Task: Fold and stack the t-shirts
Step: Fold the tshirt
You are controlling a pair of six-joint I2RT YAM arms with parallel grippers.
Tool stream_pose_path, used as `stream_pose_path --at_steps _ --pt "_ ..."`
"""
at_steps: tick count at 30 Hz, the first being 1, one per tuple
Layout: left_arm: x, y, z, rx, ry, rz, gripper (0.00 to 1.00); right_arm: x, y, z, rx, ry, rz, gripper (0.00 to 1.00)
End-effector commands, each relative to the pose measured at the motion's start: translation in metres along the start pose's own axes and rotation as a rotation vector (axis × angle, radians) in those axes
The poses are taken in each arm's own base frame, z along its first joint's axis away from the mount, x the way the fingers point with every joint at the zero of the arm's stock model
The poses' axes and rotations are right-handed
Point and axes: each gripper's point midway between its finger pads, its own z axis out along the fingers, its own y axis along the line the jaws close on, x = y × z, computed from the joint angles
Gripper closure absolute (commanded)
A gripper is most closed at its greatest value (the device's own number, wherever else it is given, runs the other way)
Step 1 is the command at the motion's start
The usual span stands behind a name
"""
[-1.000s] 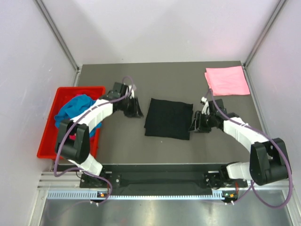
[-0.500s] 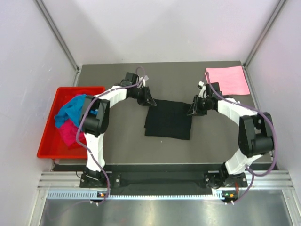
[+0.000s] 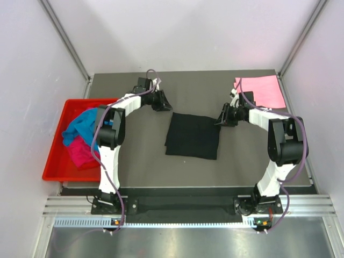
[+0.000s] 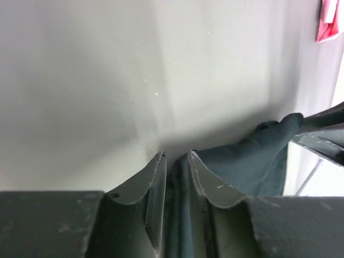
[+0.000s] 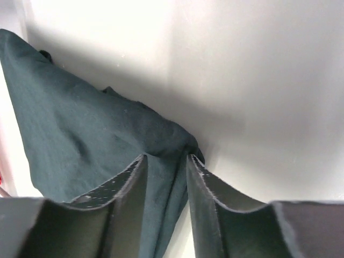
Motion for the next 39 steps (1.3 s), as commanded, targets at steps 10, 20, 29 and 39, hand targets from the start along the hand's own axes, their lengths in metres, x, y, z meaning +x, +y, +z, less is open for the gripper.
stream_pose_path --at_steps 10,20,29,39 --pt "0.000 -0.016 0.003 0.152 0.071 0.300 0.68 -0.033 0.001 -0.009 -0.074 -0.086 -0.186 0.49" --pt "0.003 -0.006 0.018 0.171 0.114 0.296 0.68 -0.033 0.003 0.009 -0.188 -0.053 -0.194 0.58" --pt "-0.004 0.017 0.026 0.080 0.084 0.235 1.00 -0.045 -0.029 0.002 -0.207 -0.143 -0.040 0.95" --pt "-0.028 0.012 0.010 0.009 -0.009 0.168 0.97 -0.043 -0.023 -0.015 -0.180 -0.121 0.018 0.52"
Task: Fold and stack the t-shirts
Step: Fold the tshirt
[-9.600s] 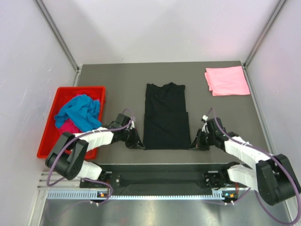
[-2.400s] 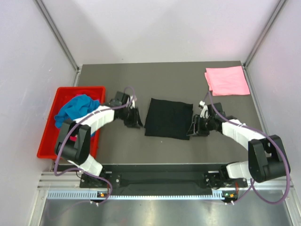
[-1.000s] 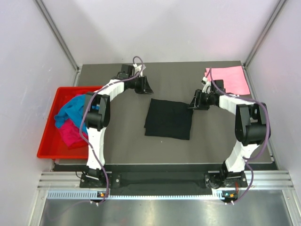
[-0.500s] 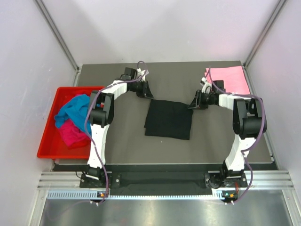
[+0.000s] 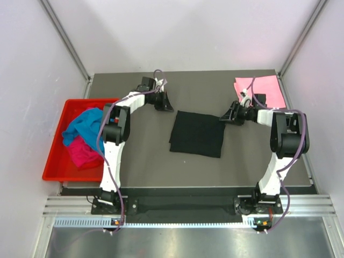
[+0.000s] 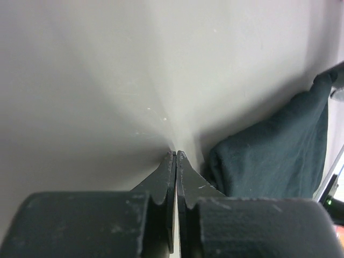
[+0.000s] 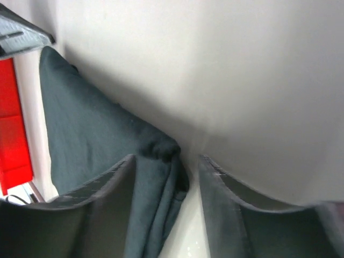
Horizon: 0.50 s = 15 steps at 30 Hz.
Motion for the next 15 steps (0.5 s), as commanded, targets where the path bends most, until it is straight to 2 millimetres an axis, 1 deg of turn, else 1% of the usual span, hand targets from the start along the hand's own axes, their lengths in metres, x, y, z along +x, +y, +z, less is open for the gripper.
stream_pose_path --at_steps 1,2,3,4,5,6,7,8,9,10,11,12,13,14,15 --pt "-0.033 -0.002 -0.024 -0.083 -0.111 -0.004 0.94 -0.018 0.014 -0.019 0.019 -0.048 -0.040 0.48" --pt "-0.043 -0.013 -0.037 -0.091 -0.138 0.001 0.93 -0.019 0.017 -0.025 0.032 -0.052 -0.035 0.47" --pt "-0.047 -0.016 -0.043 -0.113 -0.157 0.008 0.93 -0.021 0.026 -0.035 0.045 -0.060 -0.021 0.46" --pt "-0.047 -0.021 -0.047 -0.116 -0.161 0.009 0.93 -0.023 0.031 -0.039 0.042 -0.065 -0.019 0.46" --pt "-0.054 -0.036 -0.058 -0.104 -0.187 0.027 0.93 -0.023 0.038 -0.042 0.031 -0.068 -0.016 0.48" --pt "-0.052 -0.049 -0.058 -0.082 -0.180 0.042 0.94 -0.024 0.049 -0.049 0.016 -0.073 -0.010 0.51" --pt "-0.049 -0.057 -0.059 -0.073 -0.177 0.050 0.94 -0.021 0.058 -0.048 0.002 -0.062 -0.022 0.54" --pt "-0.051 -0.068 -0.065 -0.062 -0.188 0.059 0.95 -0.021 0.066 -0.048 -0.010 -0.058 -0.036 0.59" --pt "-0.047 -0.077 -0.063 -0.044 -0.184 0.065 0.95 -0.019 0.072 -0.049 -0.020 -0.050 -0.053 0.65" --pt "-0.037 -0.084 -0.060 -0.004 -0.158 0.055 0.96 -0.016 0.076 -0.048 -0.033 -0.034 -0.052 0.77" --pt "-0.034 -0.091 -0.060 0.019 -0.154 0.038 0.97 -0.007 0.087 -0.041 -0.067 -0.005 -0.066 0.83" --pt "-0.025 -0.099 -0.053 0.040 -0.133 0.043 0.97 -0.001 0.093 -0.039 -0.114 0.019 -0.052 0.86" --pt "-0.016 -0.098 -0.047 0.039 -0.116 0.040 0.97 -0.001 0.095 -0.035 -0.132 0.012 -0.060 0.88" --pt "-0.010 -0.096 -0.040 0.035 -0.102 0.047 0.97 0.005 0.090 -0.032 -0.130 0.023 -0.043 0.89" --pt "-0.001 -0.099 -0.031 0.042 -0.079 0.056 0.97 0.011 0.084 -0.027 -0.131 0.038 -0.033 0.89"
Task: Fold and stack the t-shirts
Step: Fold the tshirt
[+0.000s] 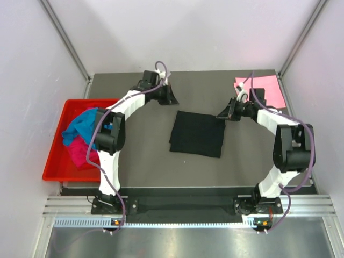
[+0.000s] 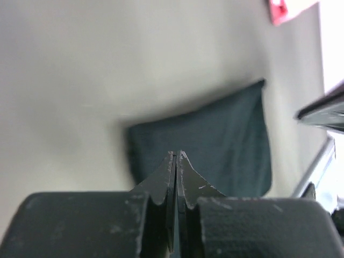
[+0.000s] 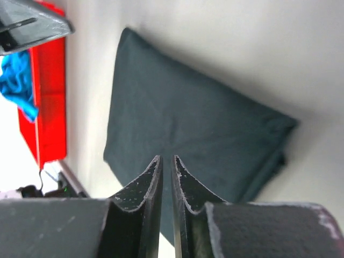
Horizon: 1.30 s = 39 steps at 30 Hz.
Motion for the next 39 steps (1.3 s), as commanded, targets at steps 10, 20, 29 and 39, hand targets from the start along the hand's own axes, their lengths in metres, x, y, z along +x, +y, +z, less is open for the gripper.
stream_pose_path --at_steps 10,20,29,39 --pt "0.008 0.032 0.062 0.055 0.009 -0.051 0.96 0.050 -0.063 0.027 -0.008 0.075 0.076 0.83" --pt "-0.037 0.023 0.020 -0.043 -0.047 -0.056 0.96 0.024 0.001 -0.007 -0.113 0.030 0.015 0.76" --pt "0.066 -0.054 -0.014 0.050 0.081 -0.045 0.94 0.096 0.053 0.010 -0.258 0.207 -0.010 0.75" --pt "0.164 0.021 -0.007 -0.170 0.189 -0.178 0.94 0.141 0.008 0.017 -0.212 0.262 0.091 0.72"
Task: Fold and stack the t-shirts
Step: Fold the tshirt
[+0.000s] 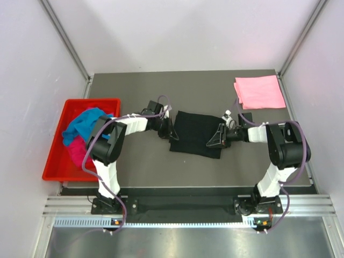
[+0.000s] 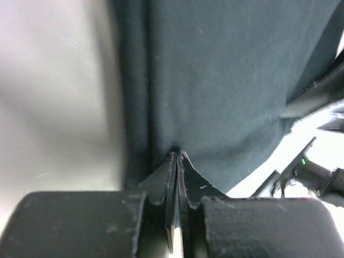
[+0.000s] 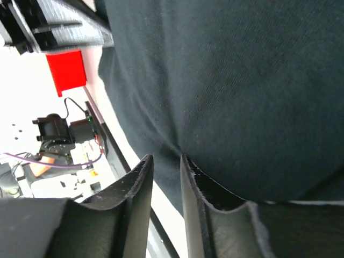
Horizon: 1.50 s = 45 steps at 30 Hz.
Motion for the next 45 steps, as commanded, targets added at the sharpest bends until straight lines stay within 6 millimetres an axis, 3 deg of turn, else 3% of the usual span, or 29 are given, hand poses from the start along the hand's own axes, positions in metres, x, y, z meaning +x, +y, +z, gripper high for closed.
stream_pose_path --at_steps 1,6,11,14,17,19,21,24,26,27,30,35,38,43,45 --pt "-0.027 0.015 -0.012 -0.090 -0.119 0.028 0.94 -0.010 0.014 -0.006 -0.017 -0.041 -0.095 0.71" --pt "-0.044 -0.029 -0.040 -0.056 -0.190 0.099 0.94 -0.014 0.055 -0.007 -0.043 -0.051 -0.181 0.69" --pt "-0.016 -0.061 -0.043 0.064 -0.157 0.115 0.93 -0.003 0.031 0.000 0.004 -0.050 -0.146 0.66" --pt "0.006 -0.049 -0.032 0.054 -0.121 0.114 0.93 0.008 0.008 0.004 0.075 -0.039 -0.107 0.66" --pt "0.017 -0.019 -0.021 -0.045 -0.082 0.113 0.92 0.011 -0.002 0.004 0.111 -0.025 -0.101 0.67" --pt "0.020 0.008 -0.019 -0.168 -0.066 0.112 0.93 0.012 0.005 0.002 0.098 -0.022 -0.099 0.67" --pt "0.019 0.015 -0.020 -0.206 -0.069 0.110 0.93 0.002 0.031 0.000 0.064 -0.045 -0.157 0.68" --pt "0.012 0.011 -0.024 -0.207 -0.087 0.108 0.92 -0.003 0.071 0.008 0.023 -0.028 -0.228 0.74" --pt "0.009 0.007 -0.026 -0.203 -0.090 0.103 0.93 -0.003 0.086 0.017 -0.013 -0.012 -0.216 0.78" --pt "0.007 0.006 -0.029 -0.212 -0.106 0.088 0.93 -0.002 0.107 0.038 -0.103 0.011 -0.240 0.93" --pt "0.006 0.007 -0.031 -0.226 -0.113 0.085 0.92 -0.003 0.107 0.049 -0.142 0.015 -0.230 0.95" --pt "0.010 0.023 -0.029 -0.274 -0.097 0.065 0.92 0.017 0.063 0.076 -0.167 0.087 -0.098 0.96" --pt "0.010 0.032 -0.031 -0.297 -0.093 0.047 0.92 0.024 0.056 0.075 -0.203 0.095 -0.092 0.96" --pt "-0.004 0.032 -0.048 -0.332 -0.130 0.045 0.92 0.018 0.063 0.057 -0.177 0.102 -0.145 0.91" --pt "-0.016 0.023 -0.058 -0.332 -0.160 0.058 0.92 0.003 0.085 0.042 -0.169 0.058 -0.210 0.86"
